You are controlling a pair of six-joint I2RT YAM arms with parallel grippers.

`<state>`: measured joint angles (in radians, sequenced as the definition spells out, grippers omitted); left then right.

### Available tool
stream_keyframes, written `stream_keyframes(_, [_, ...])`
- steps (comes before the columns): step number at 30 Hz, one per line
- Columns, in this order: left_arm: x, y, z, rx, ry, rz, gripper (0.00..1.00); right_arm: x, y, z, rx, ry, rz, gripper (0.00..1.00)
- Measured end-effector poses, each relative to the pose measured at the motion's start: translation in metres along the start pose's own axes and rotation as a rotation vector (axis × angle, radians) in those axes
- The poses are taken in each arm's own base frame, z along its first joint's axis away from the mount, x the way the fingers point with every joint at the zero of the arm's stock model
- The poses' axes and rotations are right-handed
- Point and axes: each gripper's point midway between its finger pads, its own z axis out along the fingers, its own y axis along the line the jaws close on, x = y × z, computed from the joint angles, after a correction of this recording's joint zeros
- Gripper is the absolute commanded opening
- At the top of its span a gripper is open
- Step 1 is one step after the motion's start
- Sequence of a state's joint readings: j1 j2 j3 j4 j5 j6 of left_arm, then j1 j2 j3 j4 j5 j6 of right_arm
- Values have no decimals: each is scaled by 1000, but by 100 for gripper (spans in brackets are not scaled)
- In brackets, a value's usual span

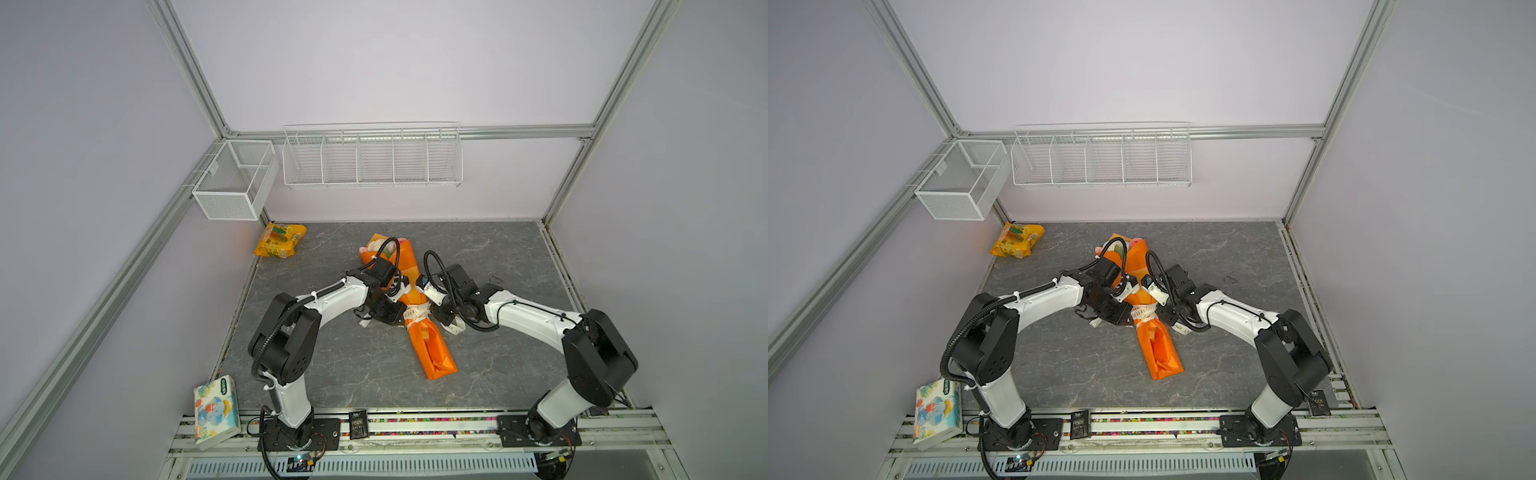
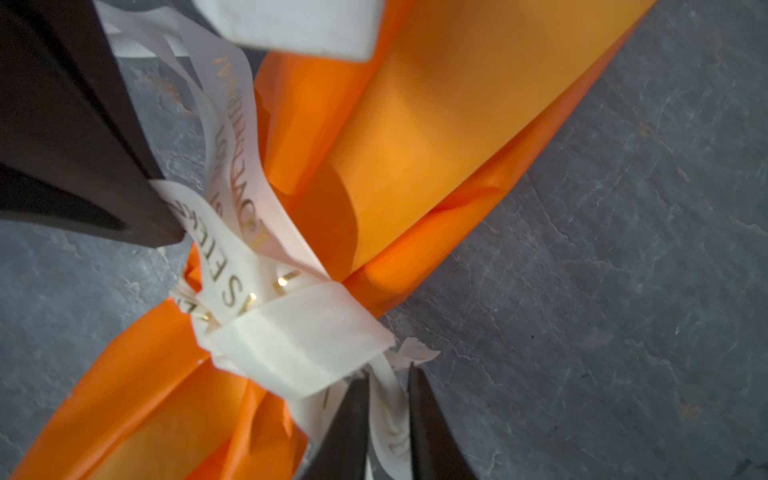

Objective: Tie the bouquet of fake flowers

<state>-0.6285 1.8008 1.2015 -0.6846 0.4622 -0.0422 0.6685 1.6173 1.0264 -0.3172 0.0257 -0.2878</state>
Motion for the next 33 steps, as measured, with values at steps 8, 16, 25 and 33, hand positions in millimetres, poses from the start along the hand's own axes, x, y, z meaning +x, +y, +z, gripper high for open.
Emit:
stream_keyframes(8, [30, -7, -24, 17, 3, -23, 0, 9, -18, -24, 42, -44, 83, 40])
stream_keyframes(16, [52, 4, -30, 19, 25, -85, 0, 30, -55, -23, 54, -41, 250, 39])
stream_keyframes(25, [54, 6, -17, 40, 66, -117, 0, 2, -75, 32, -143, -12, 508, 40])
stream_keyframes(33, [52, 8, -15, 39, 78, -130, 0, -6, -45, 57, -308, 29, 589, 31])
